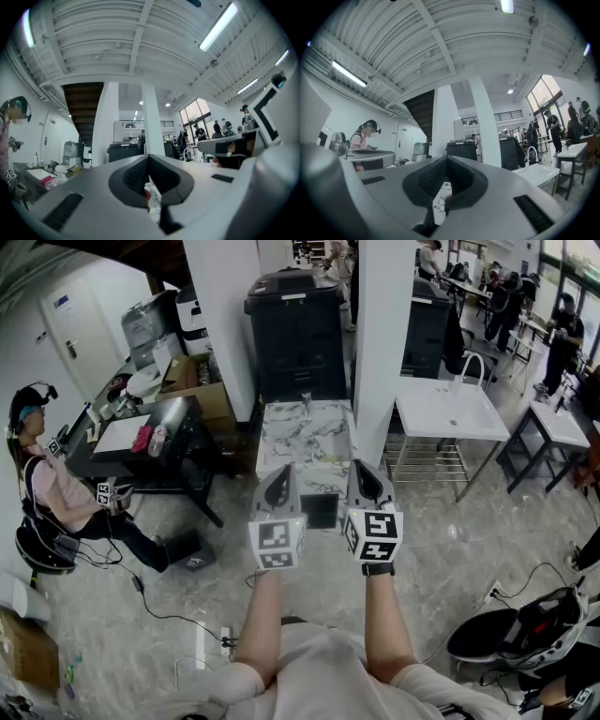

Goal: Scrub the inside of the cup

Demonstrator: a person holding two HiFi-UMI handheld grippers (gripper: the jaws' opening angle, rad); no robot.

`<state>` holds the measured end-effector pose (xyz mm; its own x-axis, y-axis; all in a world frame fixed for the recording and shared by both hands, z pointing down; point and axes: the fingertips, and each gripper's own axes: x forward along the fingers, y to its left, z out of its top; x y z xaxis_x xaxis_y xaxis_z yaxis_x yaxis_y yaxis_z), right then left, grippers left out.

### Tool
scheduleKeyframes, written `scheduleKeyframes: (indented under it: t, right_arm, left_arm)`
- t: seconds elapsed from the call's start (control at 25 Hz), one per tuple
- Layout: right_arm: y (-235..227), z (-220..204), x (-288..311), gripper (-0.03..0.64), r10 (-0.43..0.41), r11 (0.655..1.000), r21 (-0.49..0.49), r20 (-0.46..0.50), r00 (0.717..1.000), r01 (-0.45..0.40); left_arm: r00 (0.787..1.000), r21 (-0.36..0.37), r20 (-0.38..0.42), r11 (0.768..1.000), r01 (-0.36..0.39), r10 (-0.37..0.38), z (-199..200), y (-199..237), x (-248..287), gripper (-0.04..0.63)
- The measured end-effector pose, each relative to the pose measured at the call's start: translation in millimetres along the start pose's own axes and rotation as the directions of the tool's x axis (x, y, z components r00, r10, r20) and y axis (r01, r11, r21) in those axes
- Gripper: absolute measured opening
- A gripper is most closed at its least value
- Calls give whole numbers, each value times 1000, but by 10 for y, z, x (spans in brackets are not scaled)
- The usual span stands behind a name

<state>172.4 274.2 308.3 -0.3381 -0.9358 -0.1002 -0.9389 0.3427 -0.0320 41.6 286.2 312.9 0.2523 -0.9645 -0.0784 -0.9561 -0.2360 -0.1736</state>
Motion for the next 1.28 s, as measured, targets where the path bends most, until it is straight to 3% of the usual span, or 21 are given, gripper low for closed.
scheduleKeyframes:
  t: [0.2, 0.64, 1.28]
  right_arm:
    - [-92, -72, 117, 8, 11, 1000, 2, -28, 1000, -11]
    - [-258, -413, 827, 7, 33, 999, 26, -60, 998, -32]
    - [-744, -740, 3265, 8, -55, 998, -21, -92, 994, 54]
  left_arm:
    - [1000, -66, -16, 998, -19, 18, -93, 77, 106, 8]
    - [999, -87, -42, 996, -1, -3, -379, 212, 791, 8]
    - [997, -146, -57, 988, 48, -57, -922, 1322, 3192, 8]
